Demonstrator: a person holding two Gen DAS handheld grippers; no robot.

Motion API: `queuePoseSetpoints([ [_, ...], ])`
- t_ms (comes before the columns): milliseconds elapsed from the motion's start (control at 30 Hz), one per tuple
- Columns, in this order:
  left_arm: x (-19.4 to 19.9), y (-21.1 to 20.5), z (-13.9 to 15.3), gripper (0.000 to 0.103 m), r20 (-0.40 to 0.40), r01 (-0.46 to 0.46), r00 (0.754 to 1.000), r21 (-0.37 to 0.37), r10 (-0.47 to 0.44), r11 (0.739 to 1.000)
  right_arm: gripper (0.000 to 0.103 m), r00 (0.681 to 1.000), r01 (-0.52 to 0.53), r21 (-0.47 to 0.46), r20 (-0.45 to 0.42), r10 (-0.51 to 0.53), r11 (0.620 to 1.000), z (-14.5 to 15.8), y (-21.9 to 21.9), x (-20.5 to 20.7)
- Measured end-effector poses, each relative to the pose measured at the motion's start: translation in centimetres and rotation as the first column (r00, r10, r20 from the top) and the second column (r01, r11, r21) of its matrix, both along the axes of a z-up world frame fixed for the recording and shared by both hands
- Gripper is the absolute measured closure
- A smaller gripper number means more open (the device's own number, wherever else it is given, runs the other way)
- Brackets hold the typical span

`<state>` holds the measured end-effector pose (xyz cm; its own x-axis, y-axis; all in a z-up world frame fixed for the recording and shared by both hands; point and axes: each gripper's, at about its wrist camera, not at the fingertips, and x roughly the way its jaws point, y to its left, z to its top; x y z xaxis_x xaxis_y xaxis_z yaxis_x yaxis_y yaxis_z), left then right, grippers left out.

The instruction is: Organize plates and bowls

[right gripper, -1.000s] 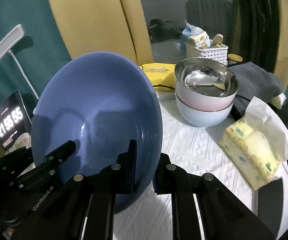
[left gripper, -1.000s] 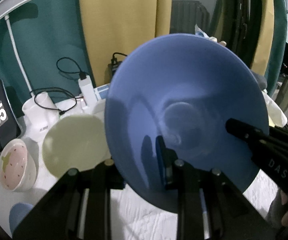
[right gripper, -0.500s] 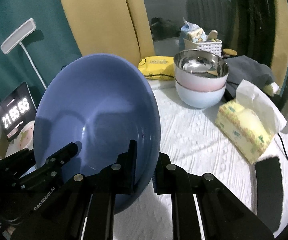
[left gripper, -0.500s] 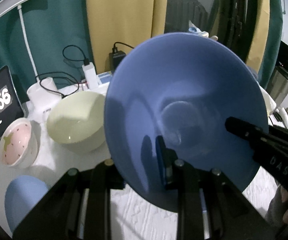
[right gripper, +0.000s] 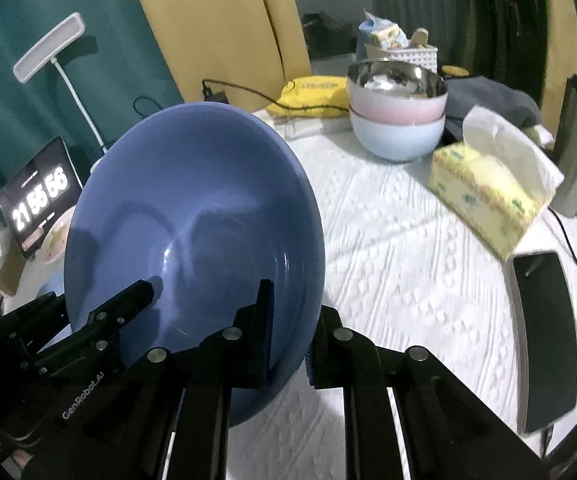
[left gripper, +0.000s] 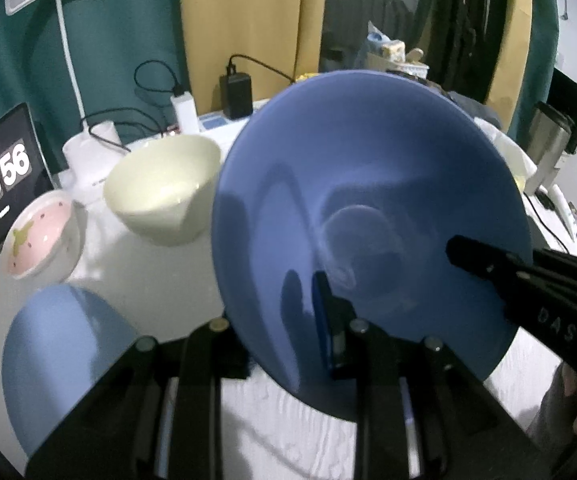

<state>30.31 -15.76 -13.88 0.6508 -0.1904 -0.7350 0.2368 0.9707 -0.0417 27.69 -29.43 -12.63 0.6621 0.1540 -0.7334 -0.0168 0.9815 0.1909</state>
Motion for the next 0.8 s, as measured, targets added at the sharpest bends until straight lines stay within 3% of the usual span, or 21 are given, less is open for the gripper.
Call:
queuePoseSetpoints([
  [467, -3.3, 1.2, -1.0, 0.079, -0.042, 0.028, 0.999, -0.007, -0.028, 1.000, 0.085, 0.997, -0.014, 0.019, -0.071, 0.016, 1.000, -1.1, 0.9, -2.6],
  [800, -4.5, 1.8, -1.1, 0.079, -0.056, 0.032, 0.998, -0.003, -0.032, 0.999, 0.067, 0.993, -0.044, 0.036, -0.108, 0.048, 0.998, -1.5, 1.3, -3.1],
])
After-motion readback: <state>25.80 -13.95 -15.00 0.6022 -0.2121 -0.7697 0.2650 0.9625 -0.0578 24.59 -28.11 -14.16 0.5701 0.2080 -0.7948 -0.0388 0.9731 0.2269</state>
